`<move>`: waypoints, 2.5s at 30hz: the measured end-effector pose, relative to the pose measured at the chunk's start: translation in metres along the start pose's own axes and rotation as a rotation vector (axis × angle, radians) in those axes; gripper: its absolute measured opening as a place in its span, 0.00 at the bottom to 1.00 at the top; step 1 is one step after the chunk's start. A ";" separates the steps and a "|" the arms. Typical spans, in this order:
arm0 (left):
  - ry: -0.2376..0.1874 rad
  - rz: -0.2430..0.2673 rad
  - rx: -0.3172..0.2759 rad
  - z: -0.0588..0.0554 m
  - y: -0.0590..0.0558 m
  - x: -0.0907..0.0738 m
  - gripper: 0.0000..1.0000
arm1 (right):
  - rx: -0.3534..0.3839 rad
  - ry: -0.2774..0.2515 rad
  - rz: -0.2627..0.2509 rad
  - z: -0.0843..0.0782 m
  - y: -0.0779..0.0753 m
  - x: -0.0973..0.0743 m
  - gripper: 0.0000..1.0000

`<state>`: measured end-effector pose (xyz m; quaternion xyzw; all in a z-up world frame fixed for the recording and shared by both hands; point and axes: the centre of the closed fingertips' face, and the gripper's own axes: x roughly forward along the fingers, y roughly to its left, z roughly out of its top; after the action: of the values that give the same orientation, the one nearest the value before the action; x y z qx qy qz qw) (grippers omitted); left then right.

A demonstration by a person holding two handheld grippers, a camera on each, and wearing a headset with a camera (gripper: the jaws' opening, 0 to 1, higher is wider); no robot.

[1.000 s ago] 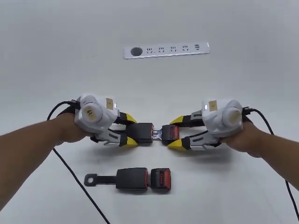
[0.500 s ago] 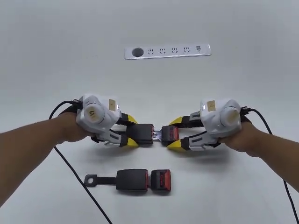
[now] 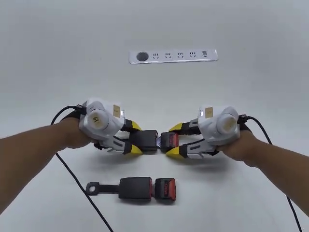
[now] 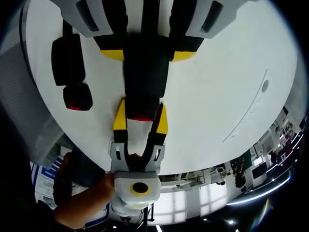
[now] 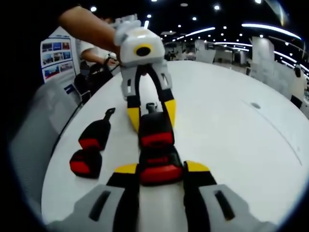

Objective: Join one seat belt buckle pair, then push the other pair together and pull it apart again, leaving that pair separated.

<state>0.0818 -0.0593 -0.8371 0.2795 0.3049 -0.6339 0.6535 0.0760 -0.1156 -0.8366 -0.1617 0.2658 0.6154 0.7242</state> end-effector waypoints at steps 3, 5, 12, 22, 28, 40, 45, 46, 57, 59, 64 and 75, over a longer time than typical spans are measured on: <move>0.001 -0.003 -0.001 0.000 -0.001 0.000 0.33 | -0.001 0.008 -0.005 0.001 -0.001 0.001 0.34; -0.001 -0.003 -0.002 0.000 -0.001 0.000 0.33 | 0.001 0.011 -0.010 0.002 -0.001 0.002 0.34; -0.002 -0.003 -0.003 0.001 -0.002 -0.001 0.33 | -0.007 0.027 -0.016 0.003 -0.002 0.003 0.35; -0.002 -0.002 -0.005 -0.001 -0.003 -0.001 0.33 | -0.015 0.043 -0.017 0.004 -0.003 0.004 0.35; 0.000 -0.004 -0.005 -0.001 -0.004 -0.001 0.33 | -0.020 0.049 -0.018 0.004 -0.003 0.004 0.35; 0.009 -0.008 0.002 -0.002 -0.004 -0.001 0.33 | -0.033 0.067 -0.013 0.002 -0.003 0.004 0.35; 0.010 -0.009 0.004 -0.002 -0.004 -0.001 0.33 | -0.032 0.072 -0.015 0.001 -0.003 0.002 0.35; 0.011 -0.009 0.004 -0.001 -0.004 -0.001 0.33 | -0.031 0.072 -0.014 0.000 -0.003 0.002 0.35; 0.006 -0.012 -0.003 -0.002 -0.004 -0.001 0.34 | -0.032 0.092 -0.013 -0.008 -0.005 -0.010 0.35; 0.006 -0.013 -0.003 -0.001 -0.004 -0.001 0.34 | -0.027 0.088 -0.011 -0.008 -0.004 -0.010 0.35; 0.003 -0.012 -0.006 0.000 -0.005 -0.002 0.34 | -0.030 0.089 -0.008 -0.008 -0.003 -0.010 0.35; 0.003 -0.015 -0.013 -0.003 -0.003 -0.001 0.34 | -0.042 0.102 -0.006 -0.017 -0.001 -0.021 0.35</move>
<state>0.0786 -0.0564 -0.8382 0.2740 0.3122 -0.6361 0.6502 0.0723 -0.1420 -0.8379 -0.2086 0.2890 0.6094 0.7082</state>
